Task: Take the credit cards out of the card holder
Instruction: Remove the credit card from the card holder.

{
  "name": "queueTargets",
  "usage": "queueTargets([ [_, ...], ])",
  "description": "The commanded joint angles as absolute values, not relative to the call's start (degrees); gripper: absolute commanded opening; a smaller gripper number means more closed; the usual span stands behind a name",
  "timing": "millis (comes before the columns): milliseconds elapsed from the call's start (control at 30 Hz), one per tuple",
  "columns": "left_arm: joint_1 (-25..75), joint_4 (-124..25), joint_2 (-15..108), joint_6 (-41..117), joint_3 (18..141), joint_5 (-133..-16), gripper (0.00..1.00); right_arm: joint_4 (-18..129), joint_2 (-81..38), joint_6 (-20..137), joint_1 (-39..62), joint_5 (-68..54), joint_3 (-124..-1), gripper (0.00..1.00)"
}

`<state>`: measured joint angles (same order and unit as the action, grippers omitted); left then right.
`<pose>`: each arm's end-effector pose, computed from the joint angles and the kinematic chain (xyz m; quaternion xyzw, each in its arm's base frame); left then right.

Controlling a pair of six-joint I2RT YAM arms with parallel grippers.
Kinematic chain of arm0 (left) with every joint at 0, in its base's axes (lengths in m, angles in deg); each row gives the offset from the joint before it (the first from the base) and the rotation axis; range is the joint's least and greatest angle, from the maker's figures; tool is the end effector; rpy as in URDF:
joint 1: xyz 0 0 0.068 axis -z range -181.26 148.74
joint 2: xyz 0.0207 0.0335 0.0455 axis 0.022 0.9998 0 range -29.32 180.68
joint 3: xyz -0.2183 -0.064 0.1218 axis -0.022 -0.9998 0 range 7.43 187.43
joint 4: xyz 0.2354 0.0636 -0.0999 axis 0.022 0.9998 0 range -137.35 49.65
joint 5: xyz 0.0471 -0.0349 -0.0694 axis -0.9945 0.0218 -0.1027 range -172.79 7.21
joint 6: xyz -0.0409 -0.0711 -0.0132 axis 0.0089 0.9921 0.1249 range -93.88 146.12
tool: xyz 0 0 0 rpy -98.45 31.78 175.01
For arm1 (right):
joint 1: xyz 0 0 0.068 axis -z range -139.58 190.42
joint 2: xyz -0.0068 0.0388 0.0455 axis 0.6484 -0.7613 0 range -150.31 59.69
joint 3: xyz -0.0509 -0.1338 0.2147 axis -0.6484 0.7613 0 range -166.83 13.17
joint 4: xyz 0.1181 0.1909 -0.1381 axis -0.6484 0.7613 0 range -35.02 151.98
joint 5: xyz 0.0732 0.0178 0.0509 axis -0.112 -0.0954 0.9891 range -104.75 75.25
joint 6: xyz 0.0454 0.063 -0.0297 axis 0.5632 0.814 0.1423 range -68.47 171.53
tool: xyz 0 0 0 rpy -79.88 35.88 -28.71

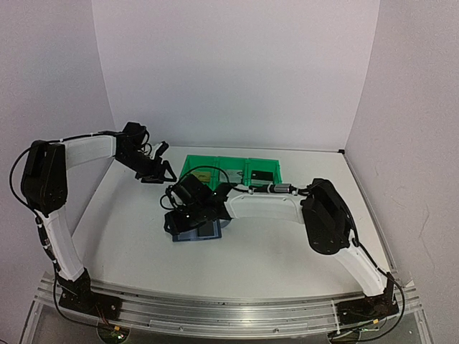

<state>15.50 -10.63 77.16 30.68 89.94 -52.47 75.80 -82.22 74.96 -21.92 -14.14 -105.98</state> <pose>0.3798 -0.1526 0.1872 0.1650 0.9215 -0.2938 0.1931 0.2654 0.5080 0.1255 -0.3080 0.8659 0.2717 0.2855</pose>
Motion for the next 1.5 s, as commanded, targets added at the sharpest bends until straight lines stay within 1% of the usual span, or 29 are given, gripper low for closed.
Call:
queueTargets([
  [0, 17.3, -8.7, 75.7, 33.0, 92.6, -45.7, 0.71, 72.2, -72.3, 76.6, -18.5, -14.2, -99.7, 0.62],
  [67, 19.7, -8.6, 75.6, 33.3, 91.5, -44.3, 0.72, 71.4, -68.7, 79.9, -16.6, -15.4, -93.8, 0.59],
  [133, 21.5, -9.0, 75.6, 34.1, 89.7, -42.6, 0.72, 71.0, -66.3, 83.3, -15.2, -18.0, -88.2, 0.47],
  [167, 22.2, -9.4, 75.6, 34.8, 88.5, -41.7, 0.71, 71.0, -65.6, 84.6, -14.8, -18.4, -86.0, 0.42],
  [233, 23.2, -10.4, 75.7, 36.4, 85.9, -40.5, 0.65, 71.1, -65.2, 86.4, -14.4, -18.9, -83.9, 0.35],
  [267, 23.6, -10.9, 75.8, 37.0, 84.8, -40.0, 0.61, 71.2, -65.4, 87.3, -14.4, -19.3, -83.5, 0.34],
  [333, 24.9, -12.0, 76.1, 38.0, 82.9, -39.0, 0.55, 71.2, -65.9, 89.2, -14.2, -19.9, -82.9, 0.32],
  [500, 27.6, -14.5, 78.7, 40.1, 80.0, -37.3, 0.54, 71.6, -68.4, 92.0, -14.0, -19.8, -82.4, 0.30],
  [633, 27.6, -16.2, 81.6, 41.0, 79.5, -36.6, 0.45, 71.5, -69.5, 94.0, -14.0, -17.9, -81.2, 0.28],
  [733, 27.6, -17.5, 84.1, 42.3, 79.6, -35.3, 0.45, 71.4, -69.2, 96.4, -14.0, -18.2, -79.1, 0.28],
  [1067, 27.6, -18.1, 89.0, 41.4, 80.9, -36.3, 0.48, 69.5, -69.2, 103.1, -15.2, -15.9, -74.6, 0.27],
  [1267, 27.6, -18.7, 90.2, 41.0, 81.7, -36.7, 0.47, 67.9, -67.9, 106.2, -15.7, -12.6, -71.6, 0.25],
  [1467, 27.6, -16.9, 90.0, 38.7, 85.6, -37.3, 0.47, 67.7, -66.3, 107.6, -16.1, -10.4, -69.7, 0.21],
])
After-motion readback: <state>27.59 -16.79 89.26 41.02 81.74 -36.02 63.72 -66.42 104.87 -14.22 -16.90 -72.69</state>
